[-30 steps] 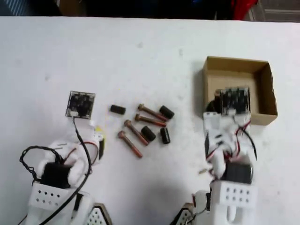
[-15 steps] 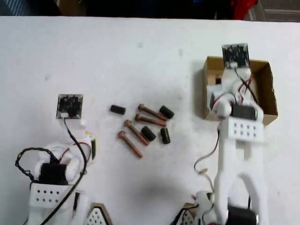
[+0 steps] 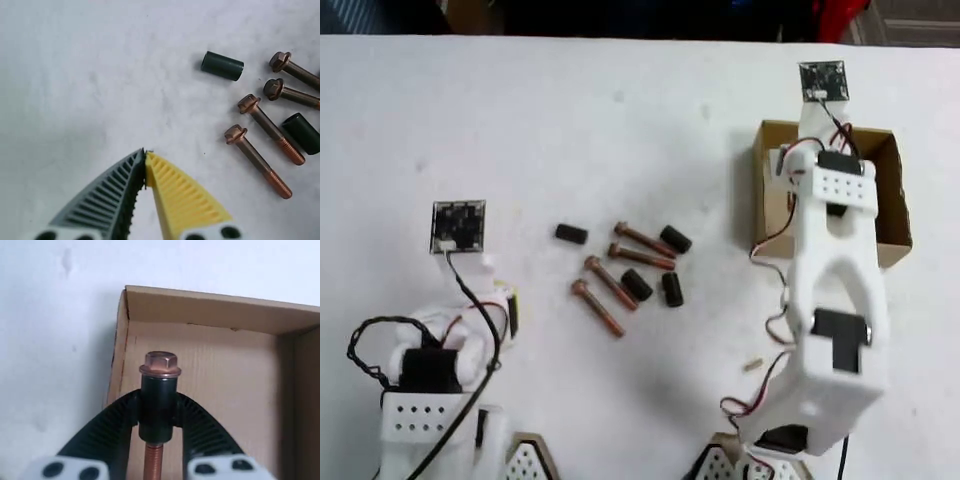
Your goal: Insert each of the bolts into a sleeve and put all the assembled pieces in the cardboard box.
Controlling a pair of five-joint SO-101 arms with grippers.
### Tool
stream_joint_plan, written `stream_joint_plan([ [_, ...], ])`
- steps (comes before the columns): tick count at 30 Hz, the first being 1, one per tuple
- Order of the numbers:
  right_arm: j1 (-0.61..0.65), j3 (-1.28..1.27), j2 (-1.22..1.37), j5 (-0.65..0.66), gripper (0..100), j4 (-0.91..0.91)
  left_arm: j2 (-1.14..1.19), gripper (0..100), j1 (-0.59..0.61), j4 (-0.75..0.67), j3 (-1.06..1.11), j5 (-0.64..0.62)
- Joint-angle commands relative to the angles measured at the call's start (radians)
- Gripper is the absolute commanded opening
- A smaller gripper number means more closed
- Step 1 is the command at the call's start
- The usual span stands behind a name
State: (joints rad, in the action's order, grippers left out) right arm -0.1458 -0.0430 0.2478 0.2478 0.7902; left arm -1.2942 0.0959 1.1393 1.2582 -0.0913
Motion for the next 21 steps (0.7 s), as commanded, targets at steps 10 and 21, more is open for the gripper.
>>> stream_joint_plan([
  [10,-0.007,0.209,0.209,0.015,1.8,0.018,-0.008,2,0.007,-0.094,0.046,0.009],
  [21,-0.007,0.253,0.285,0.104,4.9,0.012,-0.008,2,0.007,-0.098,0.051,0.009],
])
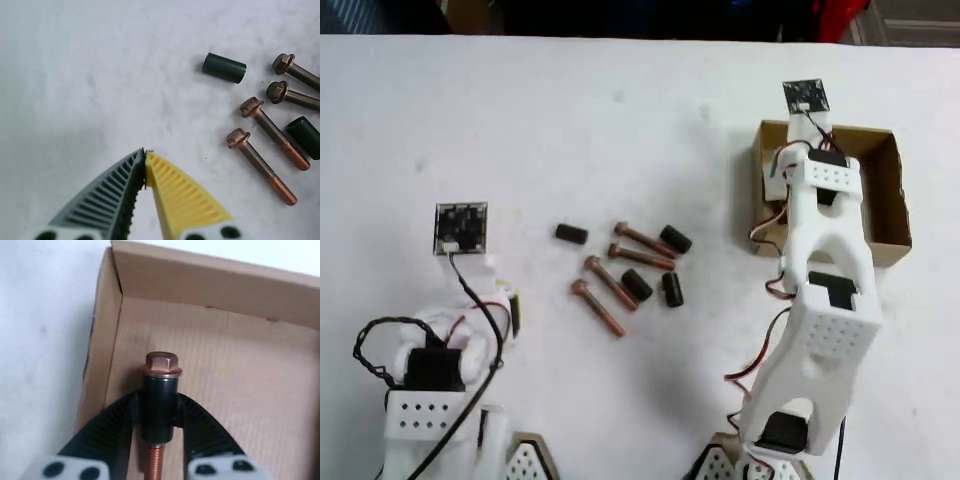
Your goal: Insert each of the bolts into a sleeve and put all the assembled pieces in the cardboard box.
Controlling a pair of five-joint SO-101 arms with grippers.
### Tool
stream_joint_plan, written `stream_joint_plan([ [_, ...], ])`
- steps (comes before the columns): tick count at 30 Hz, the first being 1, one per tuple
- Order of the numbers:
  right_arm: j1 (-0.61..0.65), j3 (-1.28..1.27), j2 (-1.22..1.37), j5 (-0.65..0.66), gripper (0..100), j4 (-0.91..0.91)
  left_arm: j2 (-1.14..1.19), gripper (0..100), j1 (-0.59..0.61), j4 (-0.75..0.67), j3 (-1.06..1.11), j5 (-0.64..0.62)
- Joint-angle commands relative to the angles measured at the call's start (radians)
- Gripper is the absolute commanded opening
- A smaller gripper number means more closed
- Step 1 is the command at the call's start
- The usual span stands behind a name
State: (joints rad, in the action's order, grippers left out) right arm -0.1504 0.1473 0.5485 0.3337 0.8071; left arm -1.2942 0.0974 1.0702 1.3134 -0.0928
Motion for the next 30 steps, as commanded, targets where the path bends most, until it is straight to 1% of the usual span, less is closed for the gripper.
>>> stream_joint_plan([
  [1,-0.002,0.066,-0.016,0.018,7.4,-0.002,-0.008,2,0.005,-0.029,-0.005,0.011],
  [5,-0.002,0.066,-0.016,0.020,15.9,0.001,-0.008,2,0.005,-0.029,-0.005,0.011],
  [9,-0.002,0.068,-0.021,0.020,16.1,-0.005,-0.054,2,0.005,-0.023,-0.003,0.011],
  [15,-0.004,0.060,-0.151,0.017,16.1,0.016,-0.311,2,0.002,0.060,0.072,0.011],
  [18,0.002,0.061,-0.239,0.014,16.0,0.087,-0.450,2,-0.002,0.124,0.095,0.063],
  [21,0.013,0.061,-0.328,0.012,12.7,0.153,-0.541,2,-0.002,0.192,0.094,0.066],
  [27,0.053,0.061,-0.504,0.011,1.6,0.306,-0.530,2,-0.002,0.206,0.097,0.068],
  [30,0.105,0.061,-0.613,0.011,2.6,0.414,-0.530,2,-0.002,0.201,0.120,0.069],
])
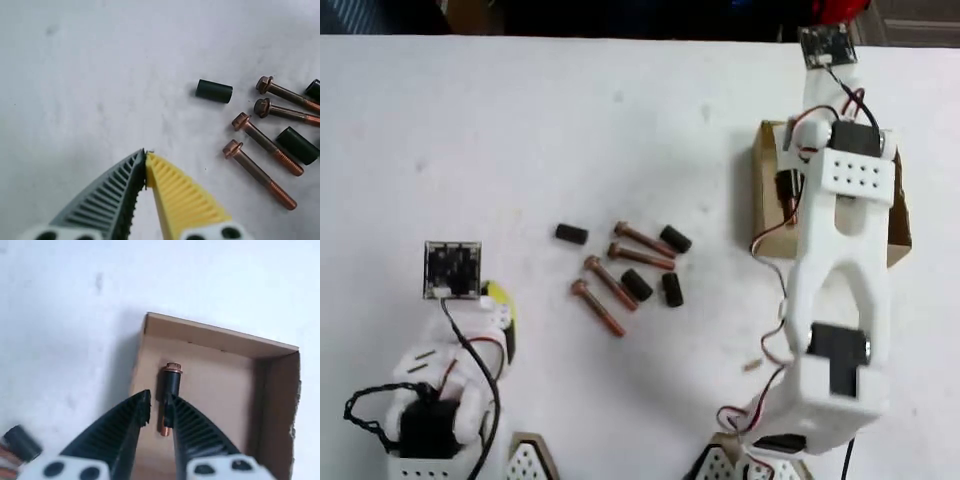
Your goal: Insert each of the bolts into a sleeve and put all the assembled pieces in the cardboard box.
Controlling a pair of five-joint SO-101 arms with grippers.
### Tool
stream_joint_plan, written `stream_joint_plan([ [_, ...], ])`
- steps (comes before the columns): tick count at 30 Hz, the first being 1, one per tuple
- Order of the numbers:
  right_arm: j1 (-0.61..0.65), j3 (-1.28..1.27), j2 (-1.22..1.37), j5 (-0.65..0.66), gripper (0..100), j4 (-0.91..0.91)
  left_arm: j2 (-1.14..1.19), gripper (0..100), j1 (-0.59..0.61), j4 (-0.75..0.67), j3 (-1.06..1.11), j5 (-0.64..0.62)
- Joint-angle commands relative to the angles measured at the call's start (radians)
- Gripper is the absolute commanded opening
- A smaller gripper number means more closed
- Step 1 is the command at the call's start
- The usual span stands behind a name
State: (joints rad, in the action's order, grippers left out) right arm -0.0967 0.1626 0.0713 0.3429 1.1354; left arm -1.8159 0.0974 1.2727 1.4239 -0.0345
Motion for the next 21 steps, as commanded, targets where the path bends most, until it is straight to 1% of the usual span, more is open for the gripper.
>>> stream_joint_plan([
  [1,0.073,0.046,-0.176,0.002,2.7,0.119,-0.008,2,-0.002,-0.003,0.018,0.012],
  [8,0.229,0.046,-0.458,0.002,2.8,0.311,-0.007,2,-0.002,0.003,0.040,0.014],
  [14,0.341,0.044,-0.638,0.002,2.8,0.435,-0.004,2,-0.002,0.028,0.040,0.014],
  [18,0.361,0.031,-0.704,0.002,2.8,0.486,-0.004,2,-0.002,0.031,0.040,0.014],
  [21,0.361,-0.081,-0.740,0.002,2.8,0.469,-0.004,2,-0.002,0.031,0.040,0.014],
])
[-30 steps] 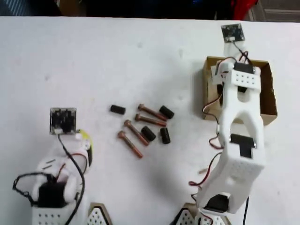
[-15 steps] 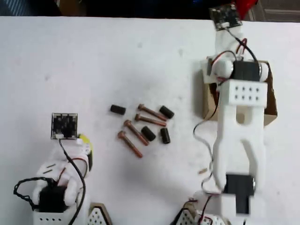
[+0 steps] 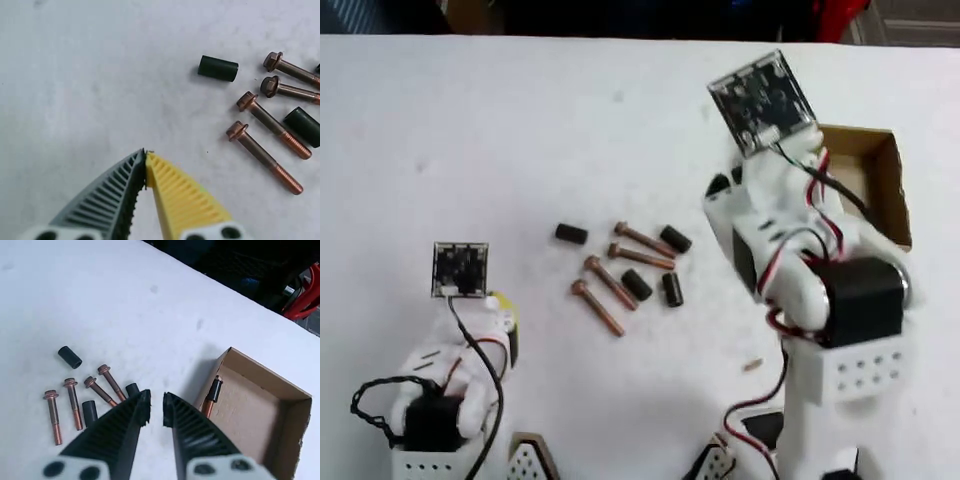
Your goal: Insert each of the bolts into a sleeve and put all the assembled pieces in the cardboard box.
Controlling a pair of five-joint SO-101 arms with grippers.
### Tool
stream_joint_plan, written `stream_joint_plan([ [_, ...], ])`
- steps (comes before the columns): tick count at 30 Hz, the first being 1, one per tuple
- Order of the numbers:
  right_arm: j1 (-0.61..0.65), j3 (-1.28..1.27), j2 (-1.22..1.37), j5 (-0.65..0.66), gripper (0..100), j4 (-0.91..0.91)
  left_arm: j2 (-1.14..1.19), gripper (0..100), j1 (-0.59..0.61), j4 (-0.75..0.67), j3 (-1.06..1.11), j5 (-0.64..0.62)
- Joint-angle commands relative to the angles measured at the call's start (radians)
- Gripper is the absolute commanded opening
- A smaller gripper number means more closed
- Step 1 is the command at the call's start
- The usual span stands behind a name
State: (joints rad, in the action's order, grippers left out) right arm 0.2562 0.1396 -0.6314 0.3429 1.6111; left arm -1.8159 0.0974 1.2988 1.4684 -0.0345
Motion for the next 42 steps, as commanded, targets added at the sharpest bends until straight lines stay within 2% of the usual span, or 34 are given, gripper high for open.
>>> stream_joint_plan([
  [1,0.008,-0.107,-0.045,0.003,2.8,-0.024,-0.004,2,-0.002,0.005,-0.005,0.014],
  [12,0.008,-0.614,-0.056,0.003,2.8,-0.286,-0.002,2,-0.002,0.012,-0.005,0.014],
  [23,0.140,-0.910,-0.054,0.002,2.9,-0.475,-0.002,2,-0.002,0.012,-0.005,0.014],
  [30,0.140,-0.927,-0.053,-0.049,10.1,-0.476,-0.002,2,-0.002,0.012,-0.005,0.014],
  [35,0.142,-0.895,-0.036,-0.054,6.3,-0.463,-0.002,2,-0.002,0.012,-0.005,0.014],
  [38,0.139,-0.806,0.065,-0.055,5.1,-0.406,-0.002,2,-0.002,0.012,-0.005,0.014],
  [42,0.139,-0.710,0.232,-0.095,8.5,-0.383,-0.002,2,-0.002,0.012,-0.003,0.014],
])
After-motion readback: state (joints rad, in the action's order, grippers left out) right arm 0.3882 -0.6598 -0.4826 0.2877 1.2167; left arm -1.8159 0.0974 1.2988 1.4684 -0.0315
